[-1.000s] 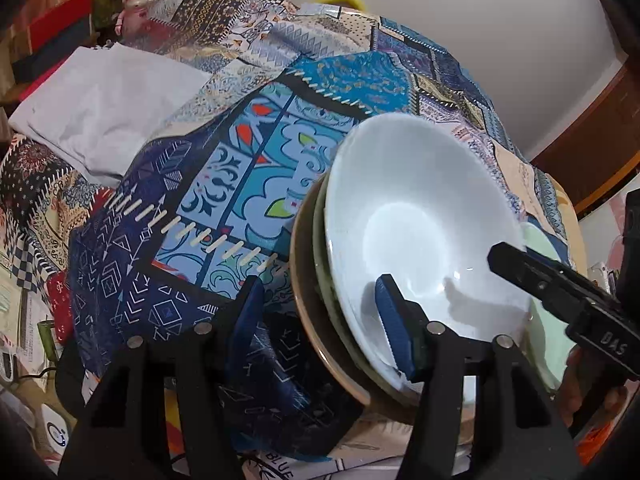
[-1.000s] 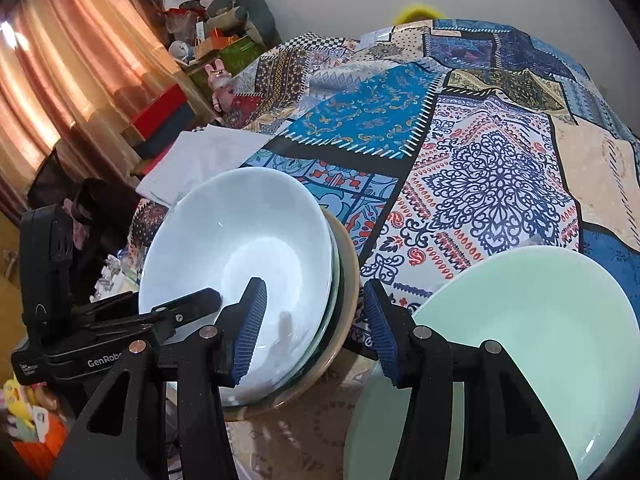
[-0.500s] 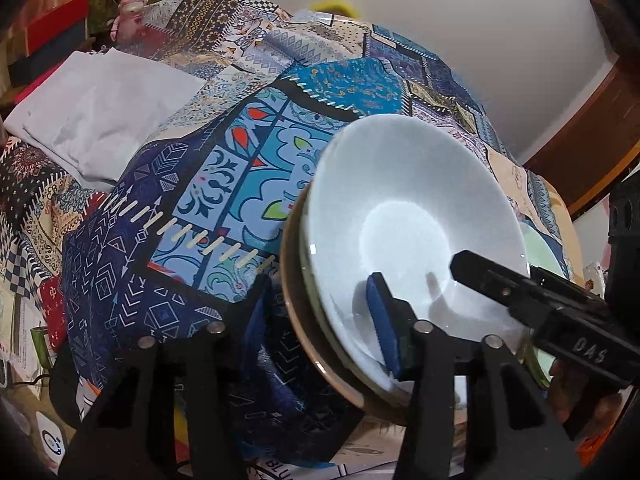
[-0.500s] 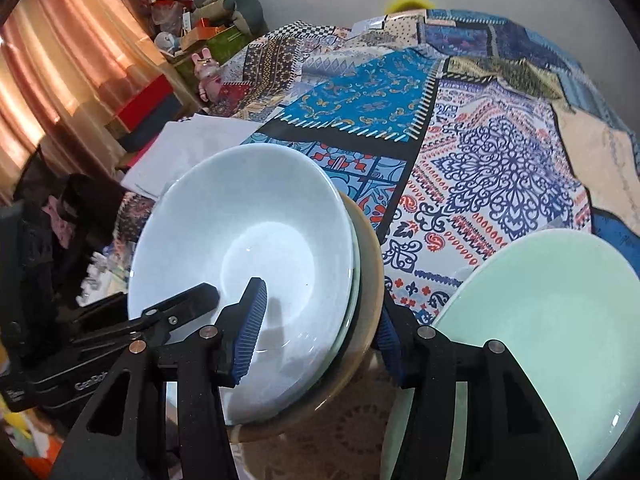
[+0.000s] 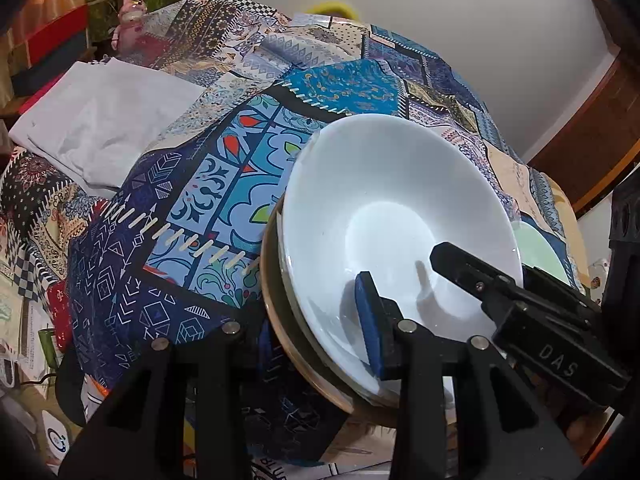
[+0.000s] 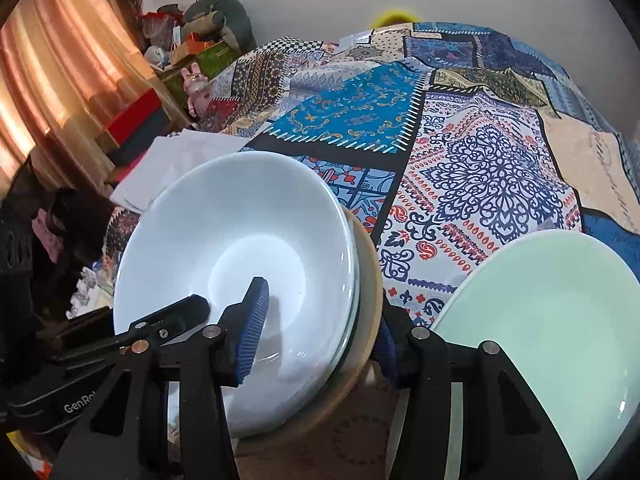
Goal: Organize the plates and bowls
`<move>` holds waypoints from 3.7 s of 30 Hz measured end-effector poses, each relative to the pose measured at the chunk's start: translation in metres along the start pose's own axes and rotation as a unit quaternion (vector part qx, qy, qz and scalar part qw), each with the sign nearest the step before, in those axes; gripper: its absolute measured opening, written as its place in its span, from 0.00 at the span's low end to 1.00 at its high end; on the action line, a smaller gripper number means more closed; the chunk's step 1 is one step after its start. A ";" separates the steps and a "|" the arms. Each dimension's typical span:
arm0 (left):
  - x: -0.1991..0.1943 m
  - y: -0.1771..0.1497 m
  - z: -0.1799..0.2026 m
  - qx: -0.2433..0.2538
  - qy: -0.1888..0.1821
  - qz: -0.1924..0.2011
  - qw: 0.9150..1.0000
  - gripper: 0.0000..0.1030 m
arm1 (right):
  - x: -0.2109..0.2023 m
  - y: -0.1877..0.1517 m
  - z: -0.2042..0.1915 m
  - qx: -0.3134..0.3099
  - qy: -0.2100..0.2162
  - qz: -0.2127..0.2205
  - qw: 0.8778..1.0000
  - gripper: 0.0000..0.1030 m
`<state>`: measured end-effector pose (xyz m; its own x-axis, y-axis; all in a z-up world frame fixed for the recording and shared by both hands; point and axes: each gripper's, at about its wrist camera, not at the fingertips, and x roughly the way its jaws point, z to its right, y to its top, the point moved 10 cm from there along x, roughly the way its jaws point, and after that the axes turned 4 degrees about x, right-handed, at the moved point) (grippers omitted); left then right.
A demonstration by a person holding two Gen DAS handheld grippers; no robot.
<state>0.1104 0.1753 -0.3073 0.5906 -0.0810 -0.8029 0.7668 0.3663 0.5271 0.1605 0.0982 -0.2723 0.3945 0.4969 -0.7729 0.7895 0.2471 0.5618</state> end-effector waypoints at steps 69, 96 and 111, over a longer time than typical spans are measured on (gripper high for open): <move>-0.031 0.025 0.193 0.131 -0.050 0.026 0.990 0.36 | -0.146 0.004 0.127 0.113 -0.035 0.114 0.986 0.36; 0.012 -0.003 0.203 0.144 -0.043 -0.032 0.988 0.36 | -0.128 -0.026 0.153 0.146 -0.032 0.077 0.986 0.36; 0.002 -0.005 0.202 0.174 -0.016 -0.008 0.985 0.36 | -0.132 -0.030 0.151 0.120 -0.050 0.083 0.988 0.39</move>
<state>0.1588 -0.0144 -0.2554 0.5815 -0.1155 -0.8053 0.8122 0.0249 0.5829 0.1555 -0.1007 -0.2314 0.5624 0.4261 -0.7086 0.7946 -0.0415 0.6057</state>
